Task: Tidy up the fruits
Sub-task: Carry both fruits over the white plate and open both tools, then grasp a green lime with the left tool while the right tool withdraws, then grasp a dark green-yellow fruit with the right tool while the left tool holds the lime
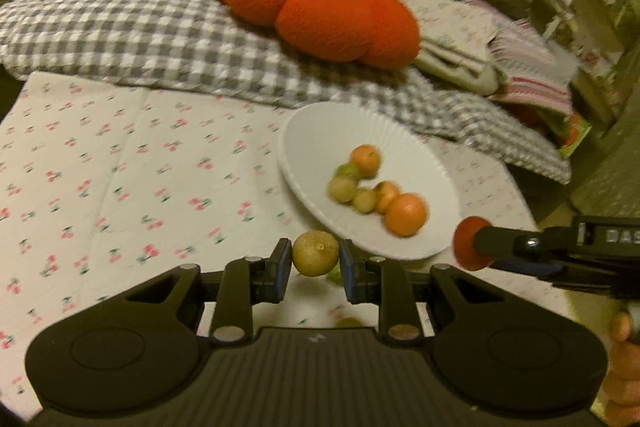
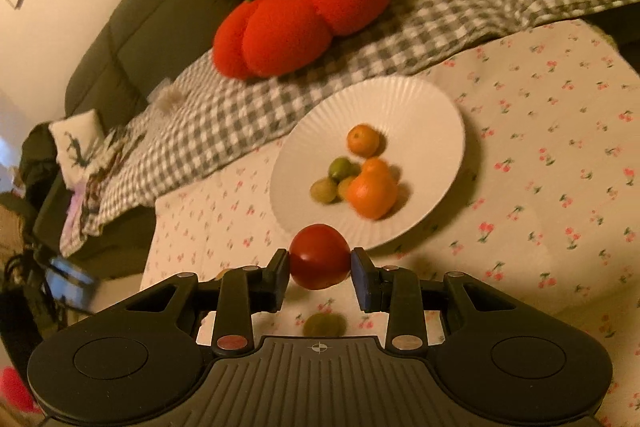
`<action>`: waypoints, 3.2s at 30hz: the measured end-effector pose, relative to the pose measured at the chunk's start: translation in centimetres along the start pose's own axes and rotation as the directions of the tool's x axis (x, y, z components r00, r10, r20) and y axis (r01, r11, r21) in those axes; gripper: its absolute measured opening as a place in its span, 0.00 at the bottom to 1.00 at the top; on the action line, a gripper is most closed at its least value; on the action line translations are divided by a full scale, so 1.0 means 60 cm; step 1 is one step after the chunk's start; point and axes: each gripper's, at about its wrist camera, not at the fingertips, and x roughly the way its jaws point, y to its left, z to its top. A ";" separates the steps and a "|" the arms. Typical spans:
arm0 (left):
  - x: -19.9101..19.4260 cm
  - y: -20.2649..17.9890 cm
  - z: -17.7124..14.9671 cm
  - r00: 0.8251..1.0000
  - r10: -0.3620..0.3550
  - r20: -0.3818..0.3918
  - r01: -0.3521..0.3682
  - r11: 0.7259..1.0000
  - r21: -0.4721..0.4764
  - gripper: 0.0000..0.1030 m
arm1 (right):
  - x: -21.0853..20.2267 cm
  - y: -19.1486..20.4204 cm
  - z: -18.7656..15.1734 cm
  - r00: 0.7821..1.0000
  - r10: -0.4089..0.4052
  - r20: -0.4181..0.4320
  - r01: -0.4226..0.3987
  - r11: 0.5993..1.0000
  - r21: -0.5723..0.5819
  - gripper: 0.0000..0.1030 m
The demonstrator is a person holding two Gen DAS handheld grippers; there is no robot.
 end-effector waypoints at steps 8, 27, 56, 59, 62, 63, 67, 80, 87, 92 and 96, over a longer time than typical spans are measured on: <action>0.020 -0.027 0.012 0.995 -0.079 0.060 0.075 0.996 0.055 0.23 | -0.007 -0.020 0.019 0.998 -0.042 0.044 0.042 0.999 0.014 0.32; 0.109 -0.062 0.006 0.997 -0.068 0.029 0.060 0.974 0.218 0.24 | 0.063 -0.058 0.041 0.987 -0.144 0.066 0.145 0.989 -0.003 0.32; 0.093 -0.025 0.025 0.997 -0.049 0.052 0.040 0.986 0.162 0.52 | 0.056 -0.069 0.052 0.982 -0.144 0.120 0.141 0.989 0.032 0.40; 0.090 -0.022 0.019 0.999 -0.037 0.039 0.031 0.989 0.148 0.51 | 0.050 -0.067 0.049 0.982 -0.144 0.119 0.141 0.990 0.031 0.40; 0.085 -0.022 0.012 0.999 -0.033 0.029 0.029 0.989 0.146 0.51 | 0.044 -0.065 0.045 0.983 -0.139 0.120 0.137 0.990 0.027 0.40; 0.082 -0.021 0.009 0.999 -0.029 0.030 0.024 0.989 0.145 0.51 | 0.042 -0.064 0.044 0.983 -0.138 0.119 0.136 0.990 0.025 0.40; 0.075 -0.024 -0.006 1.000 -0.022 0.020 0.018 0.988 0.154 0.50 | 0.037 -0.062 0.040 0.983 -0.143 0.112 0.141 0.990 0.021 0.41; 0.116 -0.053 -0.049 0.999 -0.014 -0.046 0.026 0.960 0.280 0.49 | 0.029 -0.052 -0.014 0.985 -0.171 0.021 0.171 0.985 0.007 0.49; 0.132 -0.060 -0.055 0.999 -0.006 -0.050 0.020 0.956 0.293 0.43 | 0.033 -0.066 -0.026 0.978 -0.206 0.004 0.206 0.978 -0.018 0.50; 0.135 -0.053 -0.050 0.999 -0.005 -0.045 0.017 0.960 0.278 0.30 | 0.032 -0.081 -0.029 0.976 -0.219 -0.003 0.219 0.976 -0.005 0.50; 0.125 -0.043 -0.044 0.999 0.015 -0.036 -0.006 0.969 0.248 0.30 | 0.035 -0.080 -0.034 0.976 -0.220 -0.014 0.219 0.976 -0.016 0.50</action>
